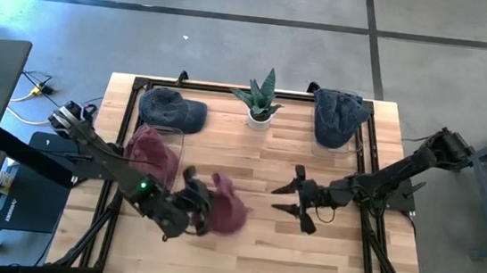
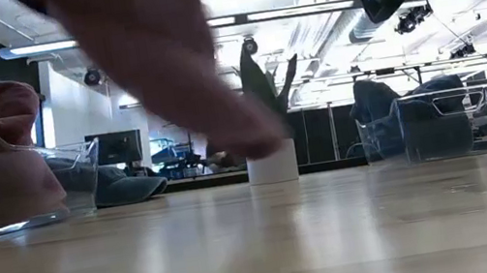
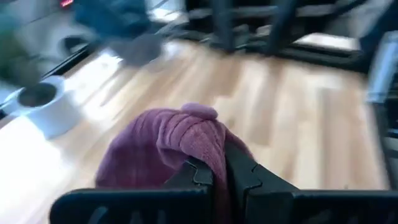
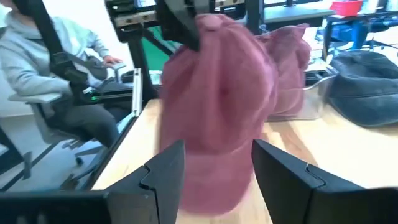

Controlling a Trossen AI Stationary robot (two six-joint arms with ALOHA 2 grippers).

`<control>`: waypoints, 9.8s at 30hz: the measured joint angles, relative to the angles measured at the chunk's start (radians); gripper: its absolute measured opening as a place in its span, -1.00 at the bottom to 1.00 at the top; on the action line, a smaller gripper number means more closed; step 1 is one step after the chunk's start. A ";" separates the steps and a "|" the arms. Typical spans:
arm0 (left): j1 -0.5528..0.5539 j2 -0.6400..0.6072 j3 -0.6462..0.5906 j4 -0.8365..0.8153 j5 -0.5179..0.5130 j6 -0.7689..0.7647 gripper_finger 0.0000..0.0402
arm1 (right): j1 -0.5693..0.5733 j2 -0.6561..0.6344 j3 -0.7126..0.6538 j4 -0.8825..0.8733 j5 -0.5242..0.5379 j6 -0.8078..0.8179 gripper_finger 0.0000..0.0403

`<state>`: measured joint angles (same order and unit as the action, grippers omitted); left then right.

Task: Pick & Place hat
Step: Put the red cap into the left transparent bin

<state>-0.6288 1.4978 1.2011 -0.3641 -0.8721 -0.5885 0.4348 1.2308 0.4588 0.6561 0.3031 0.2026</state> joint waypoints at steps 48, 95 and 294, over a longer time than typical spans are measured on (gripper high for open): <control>0.197 -0.212 0.224 -1.208 0.188 -0.665 -1.00 | -0.003 0.000 0.000 -0.025 0.069 -0.023 -0.10; 0.618 -0.362 0.052 -1.212 0.553 -0.351 -1.00 | -0.004 0.000 0.000 -0.049 0.063 -0.022 -0.10; -0.355 -0.429 -0.075 -0.742 0.218 -1.156 0.06 | -0.054 0.034 0.000 -0.150 0.001 0.051 -0.10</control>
<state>-0.9839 1.0686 1.1257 -1.1059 -0.6546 -1.7448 0.3805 1.2648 0.4587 0.5060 0.3042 0.2539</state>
